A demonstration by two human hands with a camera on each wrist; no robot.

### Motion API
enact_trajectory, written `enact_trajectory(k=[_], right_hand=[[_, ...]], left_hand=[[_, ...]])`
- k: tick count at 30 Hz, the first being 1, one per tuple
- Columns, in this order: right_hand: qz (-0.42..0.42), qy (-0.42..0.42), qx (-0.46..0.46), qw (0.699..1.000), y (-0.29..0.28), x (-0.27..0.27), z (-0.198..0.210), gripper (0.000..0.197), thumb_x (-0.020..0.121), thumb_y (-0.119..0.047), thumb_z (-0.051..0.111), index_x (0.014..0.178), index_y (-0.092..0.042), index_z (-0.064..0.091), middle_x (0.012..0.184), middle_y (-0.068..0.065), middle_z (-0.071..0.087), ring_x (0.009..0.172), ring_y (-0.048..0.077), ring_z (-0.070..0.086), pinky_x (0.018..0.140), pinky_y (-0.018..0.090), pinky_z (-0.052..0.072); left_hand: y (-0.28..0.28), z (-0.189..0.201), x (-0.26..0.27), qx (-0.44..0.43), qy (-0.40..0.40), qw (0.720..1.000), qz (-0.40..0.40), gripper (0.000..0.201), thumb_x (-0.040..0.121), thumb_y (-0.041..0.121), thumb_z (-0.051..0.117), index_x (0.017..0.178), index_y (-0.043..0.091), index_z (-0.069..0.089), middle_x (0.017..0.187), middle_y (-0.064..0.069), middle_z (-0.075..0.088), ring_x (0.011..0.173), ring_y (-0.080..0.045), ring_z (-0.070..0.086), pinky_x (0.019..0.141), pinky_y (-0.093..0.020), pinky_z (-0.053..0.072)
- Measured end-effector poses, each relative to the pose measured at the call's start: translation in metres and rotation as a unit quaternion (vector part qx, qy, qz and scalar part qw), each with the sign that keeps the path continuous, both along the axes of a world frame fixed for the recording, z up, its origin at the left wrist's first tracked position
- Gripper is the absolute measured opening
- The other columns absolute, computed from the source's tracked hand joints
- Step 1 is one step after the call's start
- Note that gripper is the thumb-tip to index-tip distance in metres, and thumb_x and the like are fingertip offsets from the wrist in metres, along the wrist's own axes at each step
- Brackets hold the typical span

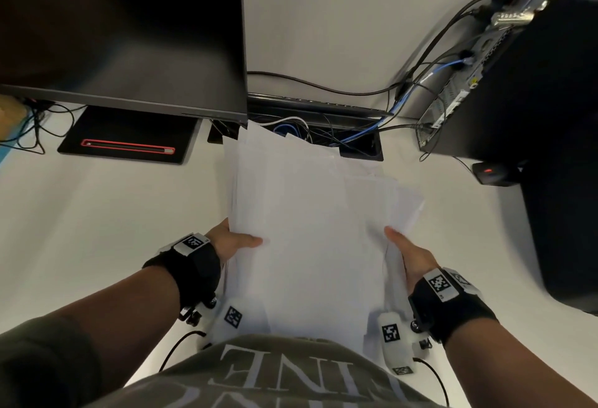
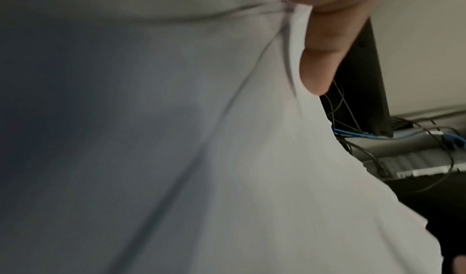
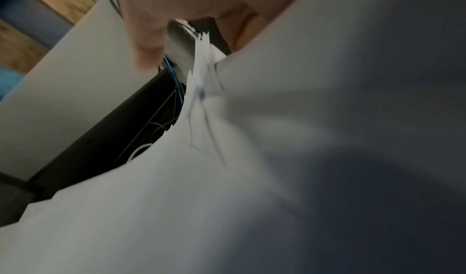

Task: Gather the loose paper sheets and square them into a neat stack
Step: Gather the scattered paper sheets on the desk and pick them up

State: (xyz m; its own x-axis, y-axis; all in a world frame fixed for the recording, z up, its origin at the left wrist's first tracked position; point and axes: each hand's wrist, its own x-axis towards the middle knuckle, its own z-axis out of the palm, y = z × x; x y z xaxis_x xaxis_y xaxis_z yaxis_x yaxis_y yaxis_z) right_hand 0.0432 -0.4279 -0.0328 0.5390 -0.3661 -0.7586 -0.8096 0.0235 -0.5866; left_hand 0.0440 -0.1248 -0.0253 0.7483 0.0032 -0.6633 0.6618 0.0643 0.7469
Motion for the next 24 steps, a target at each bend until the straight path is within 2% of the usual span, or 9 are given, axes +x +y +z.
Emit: enact_trajectory(k=[3, 7, 10, 13, 16, 18, 20, 22, 24], right_hand=[[0.090, -0.042, -0.062, 0.993, 0.002, -0.004, 0.004, 0.050, 0.067, -0.029, 0.080, 0.106, -0.006, 0.059, 0.091, 0.007, 0.062, 0.083, 0.025, 0.058, 0.072, 0.028, 0.047], [0.097, -0.046, -0.064, 0.992, 0.008, -0.010, -0.001, 0.045, 0.059, -0.014, 0.085, 0.098, -0.003, 0.066, 0.107, 0.014, 0.066, 0.096, 0.028, 0.061, 0.094, 0.036, 0.047], [0.101, -0.017, -0.058, 0.993, 0.008, -0.014, -0.003, 0.045, 0.060, -0.013, 0.084, 0.099, 0.002, 0.067, 0.109, 0.018, 0.066, 0.098, 0.031, 0.062, 0.095, 0.035, 0.047], [0.084, -0.042, -0.041, 0.995, 0.004, -0.016, 0.002, 0.051, 0.062, -0.010, 0.083, 0.106, 0.006, 0.064, 0.108, 0.015, 0.066, 0.096, 0.030, 0.060, 0.087, 0.031, 0.047], [0.082, -0.063, -0.005, 0.995, 0.000, -0.023, 0.021, 0.028, 0.068, -0.012, 0.080, 0.090, -0.003, 0.065, 0.068, 0.012, 0.070, 0.082, 0.028, 0.060, 0.061, 0.025, 0.049], [0.060, -0.116, 0.024, 0.991, -0.005, -0.030, 0.038, 0.029, 0.066, -0.011, 0.080, 0.087, 0.000, 0.064, 0.050, 0.003, 0.068, 0.067, 0.026, 0.061, 0.054, 0.025, 0.051], [0.036, -0.167, 0.054, 0.984, -0.010, -0.036, 0.059, 0.010, 0.071, -0.007, 0.074, 0.078, -0.003, 0.070, 0.063, 0.012, 0.072, 0.060, 0.028, 0.066, 0.068, 0.039, 0.055], [0.051, -0.221, 0.102, 0.968, -0.012, -0.038, 0.087, 0.031, 0.076, -0.005, 0.067, 0.045, -0.006, 0.070, 0.056, 0.011, 0.071, 0.047, 0.020, 0.067, 0.067, 0.038, 0.056], [0.103, -0.261, 0.137, 0.950, -0.019, -0.035, 0.108, 0.026, 0.061, -0.019, 0.081, 0.038, -0.014, 0.069, 0.046, 0.001, 0.068, 0.043, 0.011, 0.065, 0.061, 0.033, 0.054]], left_hand=[[-0.006, 0.000, -0.001, -0.009, 0.054, 0.999, -0.006, 0.043, 0.061, 0.007, 0.080, 0.102, 0.001, 0.065, 0.119, -0.018, 0.063, 0.095, -0.030, 0.063, 0.098, -0.041, 0.044], [-0.017, 0.001, 0.002, 0.061, 0.045, 0.996, -0.056, 0.095, 0.032, 0.028, 0.084, 0.118, -0.004, 0.058, 0.122, -0.021, 0.062, 0.114, -0.034, 0.058, 0.104, -0.044, 0.043], [-0.028, 0.021, 0.000, 0.104, 0.000, 0.988, -0.117, 0.064, 0.062, 0.003, 0.078, 0.121, -0.003, 0.055, 0.126, -0.022, 0.059, 0.109, -0.030, 0.058, 0.099, -0.036, 0.044], [-0.033, 0.029, -0.003, 0.152, -0.053, 0.974, -0.160, 0.057, 0.078, -0.003, 0.065, 0.131, 0.003, 0.045, 0.129, -0.016, 0.056, 0.101, -0.017, 0.049, 0.085, -0.022, 0.039], [-0.029, 0.053, -0.011, 0.149, -0.112, 0.971, -0.147, 0.057, 0.078, 0.000, 0.067, 0.130, 0.005, 0.046, 0.129, -0.016, 0.057, 0.101, -0.018, 0.052, 0.086, -0.025, 0.043], [-0.019, 0.074, -0.016, 0.130, -0.146, 0.971, -0.135, 0.055, 0.072, 0.007, 0.074, 0.123, 0.006, 0.054, 0.123, -0.017, 0.062, 0.102, -0.026, 0.060, 0.094, -0.037, 0.048], [-0.005, 0.096, -0.019, 0.104, -0.202, 0.964, -0.135, 0.060, 0.060, 0.021, 0.082, 0.116, 0.011, 0.062, 0.114, -0.010, 0.069, 0.101, -0.021, 0.066, 0.093, -0.038, 0.051], [0.007, 0.121, -0.022, 0.083, -0.269, 0.951, -0.125, 0.070, 0.038, 0.039, 0.087, 0.104, 0.023, 0.068, 0.101, 0.005, 0.075, 0.097, -0.007, 0.069, 0.084, -0.024, 0.055], [0.014, 0.140, -0.023, 0.040, -0.310, 0.944, -0.103, 0.068, 0.020, 0.050, 0.088, 0.084, 0.032, 0.075, 0.086, 0.015, 0.076, 0.084, 0.002, 0.069, 0.069, -0.011, 0.053]])
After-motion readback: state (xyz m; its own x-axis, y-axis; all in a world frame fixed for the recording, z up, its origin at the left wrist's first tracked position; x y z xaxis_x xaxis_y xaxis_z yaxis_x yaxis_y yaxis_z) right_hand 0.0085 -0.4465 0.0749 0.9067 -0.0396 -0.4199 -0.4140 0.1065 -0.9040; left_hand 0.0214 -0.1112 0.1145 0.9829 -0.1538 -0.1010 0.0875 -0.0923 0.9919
